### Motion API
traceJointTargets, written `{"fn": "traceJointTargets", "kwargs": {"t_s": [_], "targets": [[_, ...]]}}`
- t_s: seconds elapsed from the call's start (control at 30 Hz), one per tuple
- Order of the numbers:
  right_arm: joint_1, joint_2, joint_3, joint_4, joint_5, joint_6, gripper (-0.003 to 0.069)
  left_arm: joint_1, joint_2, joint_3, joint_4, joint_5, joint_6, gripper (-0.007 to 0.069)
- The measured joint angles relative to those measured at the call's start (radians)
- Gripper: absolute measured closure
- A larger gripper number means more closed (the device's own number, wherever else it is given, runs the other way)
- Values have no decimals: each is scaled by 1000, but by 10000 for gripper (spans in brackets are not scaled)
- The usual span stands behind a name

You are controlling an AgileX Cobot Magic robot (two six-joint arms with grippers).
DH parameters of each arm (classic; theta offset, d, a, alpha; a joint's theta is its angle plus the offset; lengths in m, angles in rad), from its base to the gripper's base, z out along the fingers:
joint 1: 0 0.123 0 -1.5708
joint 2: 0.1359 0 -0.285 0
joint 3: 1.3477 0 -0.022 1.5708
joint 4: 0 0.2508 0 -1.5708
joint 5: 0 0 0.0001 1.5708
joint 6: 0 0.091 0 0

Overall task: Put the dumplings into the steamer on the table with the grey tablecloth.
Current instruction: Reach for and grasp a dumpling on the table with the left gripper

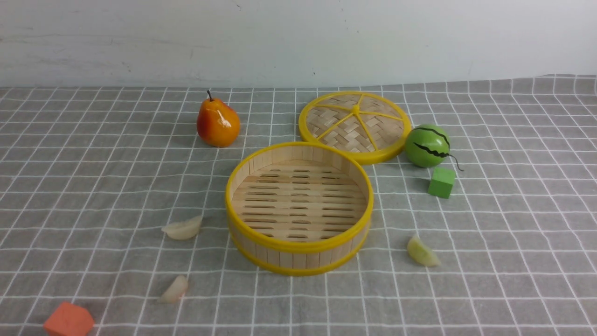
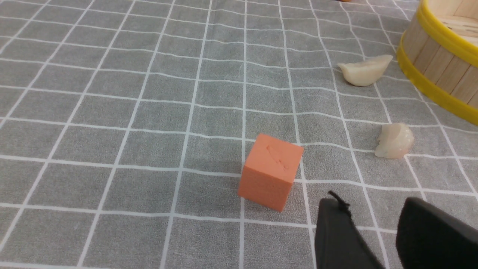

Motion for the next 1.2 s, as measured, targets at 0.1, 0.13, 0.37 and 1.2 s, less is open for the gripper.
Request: {"fn": "traceJointTargets", "kwargs": {"t_s": [0.1, 0.13, 0.37, 1.2], "targets": [[0, 0, 0, 0, 0, 0, 419, 0, 0, 0, 0, 0, 0, 386], [0, 0, 0, 0, 0, 0, 419, 0, 0, 0, 0, 0, 0, 386], [0, 0, 0, 5, 0, 0, 419, 0, 0, 0, 0, 0, 0, 386], [0, 0, 9, 834, -18, 318, 419, 0, 0, 0, -1084, -227, -243, 386]]}}
